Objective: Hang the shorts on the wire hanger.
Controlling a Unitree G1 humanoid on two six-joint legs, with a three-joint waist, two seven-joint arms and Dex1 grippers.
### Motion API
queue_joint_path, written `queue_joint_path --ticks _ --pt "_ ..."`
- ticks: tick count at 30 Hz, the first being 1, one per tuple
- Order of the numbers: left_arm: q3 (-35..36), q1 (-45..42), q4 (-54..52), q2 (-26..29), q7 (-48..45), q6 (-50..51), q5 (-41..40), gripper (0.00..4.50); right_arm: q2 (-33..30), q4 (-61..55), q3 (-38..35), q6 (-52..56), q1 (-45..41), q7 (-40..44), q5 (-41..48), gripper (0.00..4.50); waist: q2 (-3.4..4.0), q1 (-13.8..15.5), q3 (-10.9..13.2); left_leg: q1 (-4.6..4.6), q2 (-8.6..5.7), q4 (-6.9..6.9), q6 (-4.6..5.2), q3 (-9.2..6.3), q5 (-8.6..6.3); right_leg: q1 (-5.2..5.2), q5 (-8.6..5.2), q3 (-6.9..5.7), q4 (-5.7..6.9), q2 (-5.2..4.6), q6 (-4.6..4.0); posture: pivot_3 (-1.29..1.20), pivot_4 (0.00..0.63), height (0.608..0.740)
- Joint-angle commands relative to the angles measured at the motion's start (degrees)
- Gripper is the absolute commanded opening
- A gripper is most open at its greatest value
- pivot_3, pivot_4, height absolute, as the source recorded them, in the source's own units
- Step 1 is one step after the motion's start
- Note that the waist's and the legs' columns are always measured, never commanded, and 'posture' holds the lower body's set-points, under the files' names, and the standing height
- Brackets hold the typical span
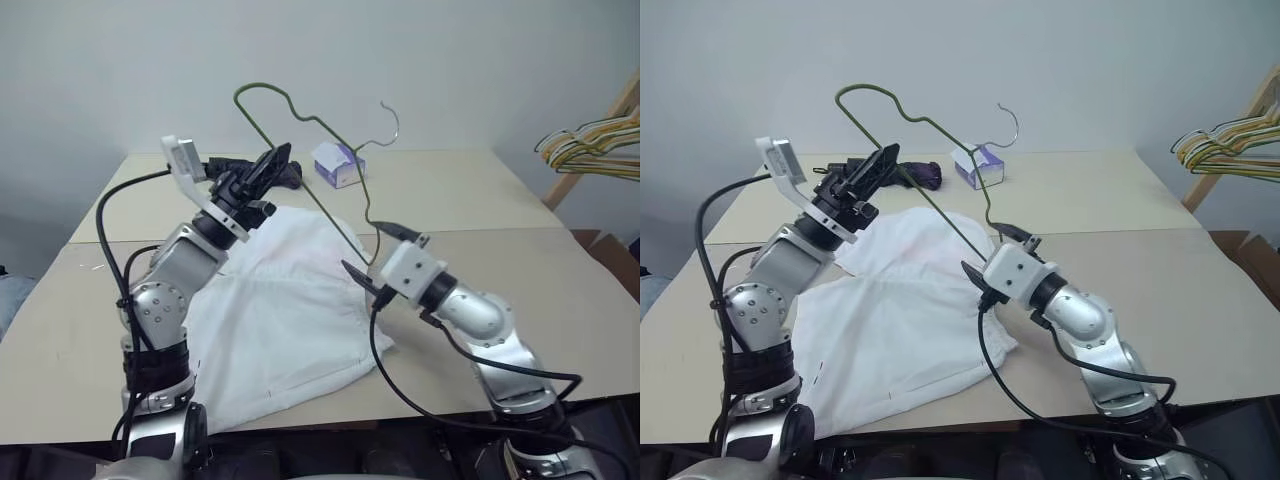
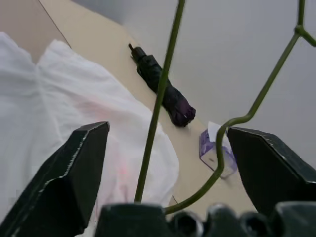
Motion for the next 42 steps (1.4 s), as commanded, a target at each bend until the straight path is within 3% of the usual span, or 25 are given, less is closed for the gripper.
queue_joint_path --ticks 1,4,7,10,24,35,38,42 --pt "1.7 -1.9 -0.4 4.6 -9.4 -1.5 -0.2 0.00 -5.0 -5.0 -11.1 11.9 -1.6 9.3 19.7 4.48 0.00 0.0 0.0 0.01 0.01 0.00 0.01 -0.01 -0.01 0.02 0.00 -0.01 -0.01 0.00 0.00 0.01 0.000 0.740" --pt "3.4 -2.4 1.2 9.4 -20.5 -1.7 -2.0 0.00 -12.6 0.1 -15.9 26.6 -5.7 18.8 36.4 4.48 0.01 0.0 0.0 0.08 0.04 0.06 0.07 -0.02 -0.04 0.16 0.00 -0.08 -0.03 -0.02 -0.01 0.02 0.000 0.740" --pt "4.9 -2.9 3.2 12.7 -30.1 -1.3 -4.1 0.00 -19.5 5.5 -15.0 35.1 -9.5 27.0 44.4 4.48 0.03 -0.3 0.0 0.14 0.07 0.07 0.09 -0.01 -0.06 0.18 -0.08 -0.08 -0.04 -0.03 -0.17 0.02 0.000 0.740" --pt "7.0 -4.1 5.9 14.4 -37.1 -0.1 -7.9 0.00 -21.9 10.7 -12.3 39.9 -13.3 32.4 48.8 4.48 0.02 -0.2 0.0 0.14 0.08 0.05 0.13 -0.01 -0.11 0.16 -0.13 -0.08 -0.05 -0.02 -0.23 0.02 0.000 0.740" --pt "5.3 -5.3 6.4 11.1 -38.8 -1.3 -7.0 0.00 -11.4 18.4 -3.8 40.0 -23.3 27.4 45.4 4.48 0.01 0.0 0.0 -0.07 0.07 0.15 0.14 -0.05 -0.12 0.03 -0.05 -0.08 -0.01 -0.01 -0.02 0.02 0.000 0.740" --pt "6.1 -4.7 6.0 10.8 -38.3 -0.9 -7.2 0.00 -9.8 19.0 -0.8 37.1 -25.5 30.7 42.9 4.48 0.02 0.0 0.1 -0.06 0.07 0.15 0.14 -0.05 -0.12 0.03 -0.05 -0.10 0.00 -0.01 -0.02 0.02 0.000 0.740" --pt "6.0 -4.3 5.9 10.8 -38.0 -0.8 -7.0 0.00 -9.5 19.5 -0.4 37.0 -25.9 31.0 42.8 3.87 0.02 0.0 0.1 -0.06 0.07 0.15 0.13 -0.05 -0.12 0.03 -0.05 -0.09 0.00 -0.01 -0.01 0.02 0.000 0.740" --pt "5.8 -4.0 5.8 10.6 -37.8 -0.9 -6.8 0.00 -9.1 20.0 -0.2 37.0 -26.2 30.7 42.5 2.52 0.02 0.0 0.1 -0.06 0.07 0.15 0.13 -0.05 -0.12 0.03 -0.05 -0.10 0.00 -0.01 -0.02 0.02 0.000 0.740"
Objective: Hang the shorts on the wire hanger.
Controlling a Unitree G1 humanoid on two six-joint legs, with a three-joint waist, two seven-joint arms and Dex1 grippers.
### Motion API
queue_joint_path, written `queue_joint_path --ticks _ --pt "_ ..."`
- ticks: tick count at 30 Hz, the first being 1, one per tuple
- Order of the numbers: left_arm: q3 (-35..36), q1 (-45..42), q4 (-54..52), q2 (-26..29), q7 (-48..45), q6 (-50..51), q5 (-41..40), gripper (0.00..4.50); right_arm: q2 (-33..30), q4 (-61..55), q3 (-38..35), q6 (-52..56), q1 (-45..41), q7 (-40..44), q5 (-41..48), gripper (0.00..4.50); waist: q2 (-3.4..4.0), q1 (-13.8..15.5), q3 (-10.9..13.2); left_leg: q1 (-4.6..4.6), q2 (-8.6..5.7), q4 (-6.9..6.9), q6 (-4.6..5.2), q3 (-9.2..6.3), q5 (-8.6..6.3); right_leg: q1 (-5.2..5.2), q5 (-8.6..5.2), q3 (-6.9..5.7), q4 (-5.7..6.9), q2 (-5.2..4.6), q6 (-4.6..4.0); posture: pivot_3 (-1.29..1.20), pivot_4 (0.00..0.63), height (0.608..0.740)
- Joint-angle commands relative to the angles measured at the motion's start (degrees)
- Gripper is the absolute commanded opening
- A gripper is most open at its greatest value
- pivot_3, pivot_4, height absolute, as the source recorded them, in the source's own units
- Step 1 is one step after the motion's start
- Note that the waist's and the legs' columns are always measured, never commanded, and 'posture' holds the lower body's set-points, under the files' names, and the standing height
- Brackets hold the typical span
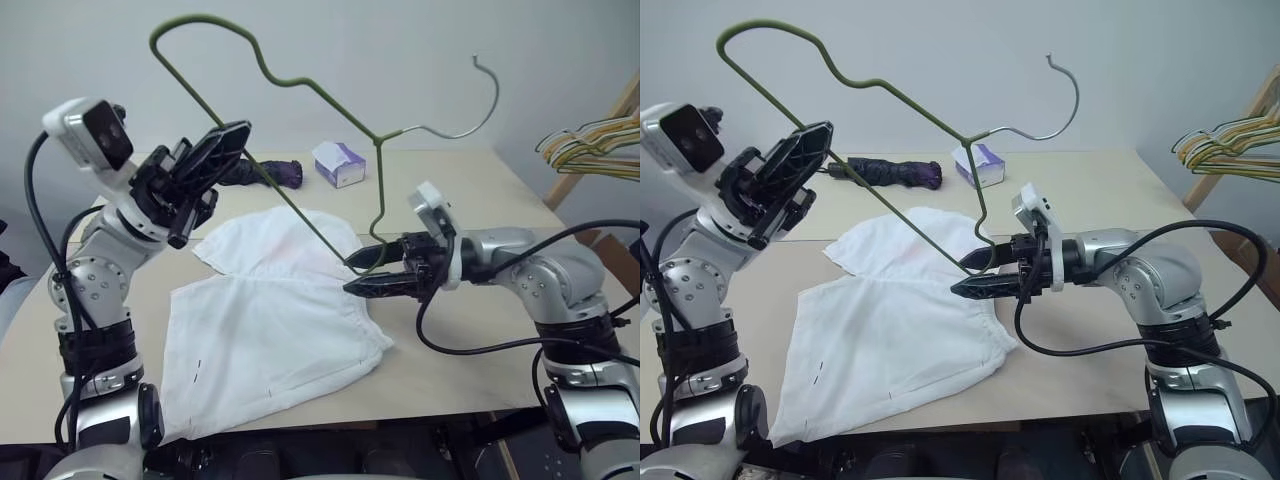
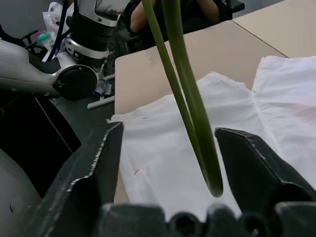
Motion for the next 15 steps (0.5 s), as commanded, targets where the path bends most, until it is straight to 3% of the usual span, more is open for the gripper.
queue_joint_path --ticks 1,7,10,15 --pt "0.7 -0.2 -1.4 0.0 0.1 -0.5 -0.7 0.00 0.4 0.1 -0.6 -1.3 -2.3 0.2 -0.6 2.19 0.00 0.0 0.0 0.00 0.00 0.00 0.00 0.00 0.00 0.00 0.00 0.00 0.00 0.00 0.00 0.02 0.000 0.740" --pt "0.3 0.1 -1.0 -0.2 -0.2 -1.0 0.2 0.00 0.2 0.6 -0.7 -0.9 -2.4 0.6 -1.2 0.06 0.01 0.0 0.0 0.00 0.00 0.00 0.00 0.00 0.00 -0.01 0.00 0.00 0.00 0.00 0.00 0.01 0.000 0.740" --pt "-0.1 0.3 -0.7 -0.9 0.4 -2.0 1.7 0.00 0.2 0.1 -1.0 -1.0 -2.1 0.5 -1.1 0.01 0.01 0.0 0.0 0.00 0.00 0.00 0.00 0.01 0.00 -0.01 0.00 0.00 0.00 0.00 0.00 0.01 0.000 0.740" --pt "-2.2 0.9 0.3 -2.1 1.6 -3.2 6.0 1.41 1.0 -0.9 -2.5 -0.7 -1.6 -1.3 0.1 0.00 0.01 0.0 0.0 -0.01 0.00 0.00 -0.01 0.02 0.00 -0.01 0.00 0.00 0.00 0.00 0.00 0.00 0.000 0.740"
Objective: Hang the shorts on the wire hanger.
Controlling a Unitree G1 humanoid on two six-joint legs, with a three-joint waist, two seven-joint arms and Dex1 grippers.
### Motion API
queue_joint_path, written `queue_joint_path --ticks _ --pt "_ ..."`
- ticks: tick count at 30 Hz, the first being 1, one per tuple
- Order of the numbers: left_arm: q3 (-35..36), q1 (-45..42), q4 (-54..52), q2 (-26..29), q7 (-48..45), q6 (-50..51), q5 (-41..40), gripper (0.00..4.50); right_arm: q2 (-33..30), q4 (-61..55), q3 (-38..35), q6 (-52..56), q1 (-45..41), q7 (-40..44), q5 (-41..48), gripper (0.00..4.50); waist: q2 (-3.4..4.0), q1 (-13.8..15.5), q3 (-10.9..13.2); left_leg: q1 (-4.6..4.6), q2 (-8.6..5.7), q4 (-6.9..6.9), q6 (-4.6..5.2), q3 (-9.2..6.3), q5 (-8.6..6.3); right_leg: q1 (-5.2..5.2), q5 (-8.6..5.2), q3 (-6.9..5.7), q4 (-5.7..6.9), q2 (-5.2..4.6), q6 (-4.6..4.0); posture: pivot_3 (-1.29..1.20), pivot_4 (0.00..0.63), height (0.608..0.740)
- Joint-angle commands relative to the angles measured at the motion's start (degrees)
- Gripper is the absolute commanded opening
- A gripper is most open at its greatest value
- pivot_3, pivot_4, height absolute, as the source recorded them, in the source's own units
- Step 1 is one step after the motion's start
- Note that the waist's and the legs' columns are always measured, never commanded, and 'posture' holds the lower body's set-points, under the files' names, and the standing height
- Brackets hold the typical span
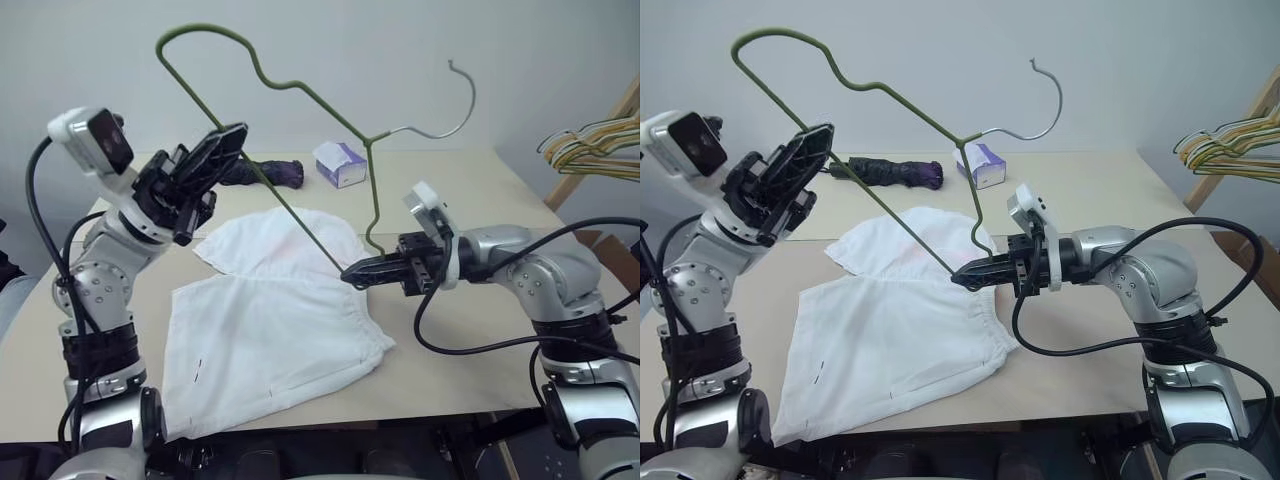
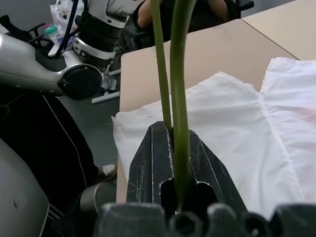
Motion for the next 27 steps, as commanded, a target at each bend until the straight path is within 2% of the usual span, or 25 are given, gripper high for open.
queue_joint_path --ticks 1,4,9,11,15,19,22,25,27 --pt "-2.2 0.1 -0.4 -0.3 -0.1 -0.5 2.1 1.73 0.5 -0.7 -3.7 -0.2 -0.7 -2.2 1.3 0.00 0.00 0.0 0.0 0.00 0.00 0.00 0.00 0.00 0.00 0.00 0.00 0.00 0.00 0.00 0.00 0.00 0.000 0.740" --pt "-3.6 1.0 0.1 0.6 1.9 0.9 4.3 2.78 2.3 -0.7 -7.5 1.1 -0.7 -5.3 4.2 0.00 0.00 -0.1 0.0 -0.02 0.00 0.00 0.00 0.00 0.00 -0.03 0.00 0.01 0.00 0.00 0.00 -0.01 0.000 0.740" --pt "-8.3 6.5 -0.1 5.6 4.4 -0.2 15.7 4.47 0.8 -1.6 -15.0 6.0 1.3 -10.4 9.6 0.00 0.03 -0.2 0.0 -0.03 0.01 -0.02 -0.01 0.03 -0.01 -0.07 0.00 0.02 0.01 0.00 0.00 -0.01 0.000 0.740" --pt "-8.9 8.8 -0.6 7.4 4.6 -1.3 19.1 4.47 -1.8 -2.6 -17.2 8.7 3.8 -11.1 11.3 0.00 0.04 -0.1 0.0 -0.07 0.02 -0.02 -0.01 0.04 -0.01 -0.13 0.00 0.02 0.01 -0.01 0.00 -0.01 0.000 0.740" --pt "-14.7 13.5 -1.7 14.1 4.5 -7.5 32.9 4.47 -9.6 -3.9 -19.6 15.6 11.3 -12.3 13.2 0.00 0.06 0.1 0.0 -0.29 0.01 -0.03 -0.02 0.05 -0.02 -0.38 -0.01 0.03 0.01 -0.05 -0.03 0.00 0.000 0.740" --pt "-16.8 16.8 -5.4 17.8 1.1 -9.9 36.2 4.47 -16.4 -2.1 -20.8 23.0 19.1 -11.1 15.2 0.00 0.07 0.1 0.0 -0.45 0.03 -0.04 0.00 0.16 -0.03 -0.63 -0.01 0.13 0.05 -0.08 -0.06 0.00 0.000 0.740" --pt "-17.1 18.8 -9.4 19.5 -1.7 -10.7 36.4 4.47 -24.1 -0.5 -17.4 26.8 26.1 -3.3 16.0 0.00 0.08 0.4 0.1 -0.48 0.03 -0.03 0.03 0.15 -0.04 -0.65 -0.01 0.16 0.05 -0.10 -0.06 0.00 0.000 0.740" --pt "-17.9 19.7 -10.8 20.4 -2.1 -11.2 37.8 4.47 -28.2 5.4 -13.6 28.0 29.3 3.4 15.6 0.00 0.08 0.3 0.1 -0.39 0.04 -0.03 0.08 0.09 -0.07 -0.61 -0.02 0.23 0.02 -0.10 -0.08 0.01 0.000 0.740" --pt "-18.9 19.9 -11.3 20.8 -2.1 -11.8 39.6 4.47 -30.4 8.8 -8.7 25.5 30.9 6.2 11.7 0.00 0.09 0.0 0.1 -0.29 0.05 0.00 0.09 0.01 -0.07 -0.57 -0.07 0.34 0.03 -0.06 -0.15 0.01 0.000 0.740"
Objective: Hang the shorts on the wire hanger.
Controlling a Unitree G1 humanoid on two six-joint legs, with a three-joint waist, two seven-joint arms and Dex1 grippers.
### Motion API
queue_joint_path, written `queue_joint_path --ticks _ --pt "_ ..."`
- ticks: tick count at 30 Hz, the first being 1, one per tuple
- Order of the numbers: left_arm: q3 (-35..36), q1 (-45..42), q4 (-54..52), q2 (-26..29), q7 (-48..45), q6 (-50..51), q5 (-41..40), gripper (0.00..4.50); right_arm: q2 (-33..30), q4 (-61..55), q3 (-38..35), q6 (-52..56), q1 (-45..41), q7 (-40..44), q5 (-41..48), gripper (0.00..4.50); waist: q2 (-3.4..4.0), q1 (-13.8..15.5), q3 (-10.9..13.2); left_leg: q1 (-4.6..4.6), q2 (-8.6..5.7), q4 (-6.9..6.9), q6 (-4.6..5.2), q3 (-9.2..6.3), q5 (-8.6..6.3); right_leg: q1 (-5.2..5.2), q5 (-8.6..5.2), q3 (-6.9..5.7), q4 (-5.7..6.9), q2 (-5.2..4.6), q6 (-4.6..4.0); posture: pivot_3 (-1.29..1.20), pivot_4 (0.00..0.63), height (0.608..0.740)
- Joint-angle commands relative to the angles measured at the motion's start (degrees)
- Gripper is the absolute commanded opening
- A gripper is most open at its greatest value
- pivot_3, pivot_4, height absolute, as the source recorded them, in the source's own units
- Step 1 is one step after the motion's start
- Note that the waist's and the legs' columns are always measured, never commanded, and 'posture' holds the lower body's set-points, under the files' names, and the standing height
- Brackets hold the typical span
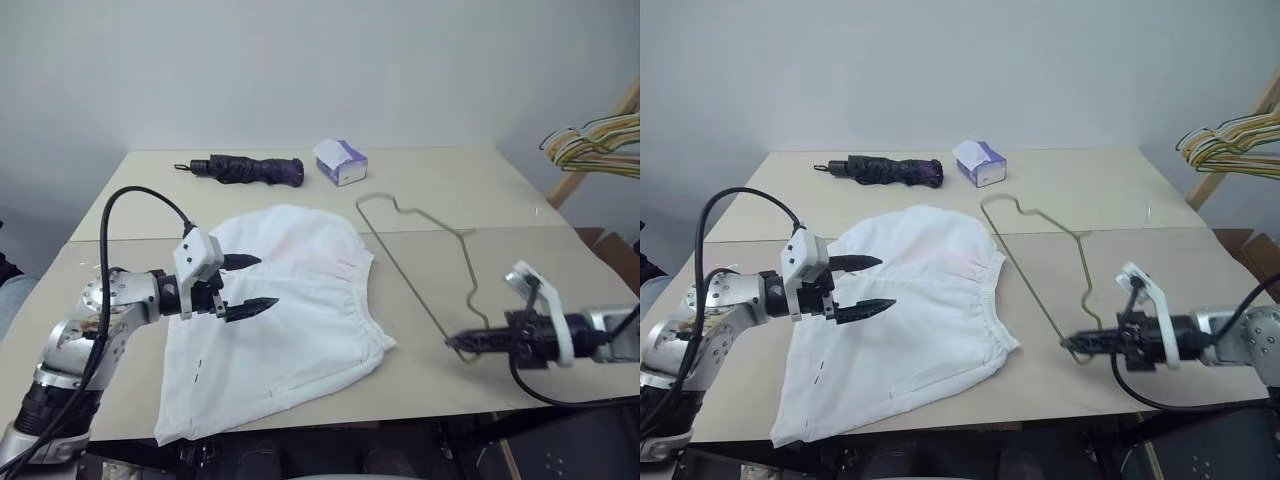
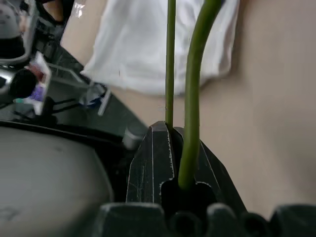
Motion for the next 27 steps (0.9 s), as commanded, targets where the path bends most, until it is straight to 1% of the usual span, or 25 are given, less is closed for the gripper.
queue_joint_path --ticks 1,3,4,8,9,11,15,21,27 --pt "-0.9 0.0 -2.6 1.1 -0.3 -1.5 2.3 4.47 -3.3 4.6 6.0 -3.3 1.5 5.9 -4.5 0.00 0.01 -0.1 0.0 0.05 0.00 0.01 0.00 -0.02 0.00 0.03 -0.02 0.02 0.00 0.01 -0.02 0.02 0.000 0.740" --pt "-0.9 -0.2 -3.6 0.6 -0.2 -0.6 1.7 4.47 -4.1 5.9 8.2 -5.1 1.5 7.7 -6.4 0.00 0.00 -0.1 0.0 0.05 -0.02 0.02 0.01 0.00 0.00 0.02 -0.02 0.06 0.00 0.01 0.00 0.03 0.000 0.740" --pt "-0.8 -0.3 -4.1 0.5 -0.3 -0.5 1.6 4.47 -4.0 6.7 8.9 -5.2 1.0 8.4 -6.9 0.00 0.01 -0.1 0.0 0.03 -0.02 0.03 0.01 0.00 0.00 -0.01 0.04 0.07 0.01 0.02 0.13 0.03 0.000 0.740" --pt "-0.9 0.1 -5.5 0.5 -0.6 -0.3 1.5 4.47 -3.0 9.3 11.4 -7.7 0.4 10.7 -9.6 0.00 0.02 0.2 0.0 -0.01 -0.02 0.02 0.03 -0.01 -0.02 -0.04 0.05 0.09 0.01 0.05 0.21 0.03 0.000 0.740" --pt "-0.8 0.3 -5.7 0.5 -0.6 -0.2 1.4 4.47 -2.2 9.5 10.8 -9.3 0.6 10.9 -10.0 0.00 0.01 0.3 0.0 -0.01 -0.02 0.03 0.03 -0.01 -0.02 -0.03 0.05 0.09 0.01 0.05 0.21 0.04 0.000 0.740" --pt "-0.7 0.4 -5.9 0.6 -0.3 -0.3 1.9 4.47 -1.2 10.0 10.6 -9.1 -0.7 11.8 -9.6 0.00 0.02 0.5 0.0 0.01 -0.02 0.06 0.03 -0.01 -0.02 -0.01 0.06 0.08 0.02 0.05 0.22 0.04 0.000 0.740" --pt "-1.0 0.2 -6.3 0.7 0.1 -0.2 2.6 4.47 1.4 11.9 13.5 -8.1 -3.0 9.7 -12.6 0.00 0.02 0.8 0.0 0.03 -0.02 0.07 0.02 0.00 -0.02 -0.01 0.06 0.09 0.04 0.06 0.23 0.04 0.000 0.740" --pt "-1.7 -0.1 -6.2 0.3 0.0 -0.4 3.2 4.47 3.2 15.9 13.8 -8.7 -5.3 9.8 -14.9 0.00 0.05 1.6 0.0 -0.05 -0.06 0.10 0.03 0.19 -0.02 -0.04 0.07 0.08 0.04 0.05 0.24 0.04 0.000 0.740" --pt "-1.7 -0.3 -5.8 -0.2 0.0 -0.6 3.2 4.47 1.7 18.8 13.2 -9.4 -5.2 11.6 -16.3 0.00 0.04 1.6 0.0 -0.04 -0.04 0.11 0.03 0.37 -0.02 -0.02 0.07 0.04 0.04 0.04 0.24 0.04 0.000 0.740"
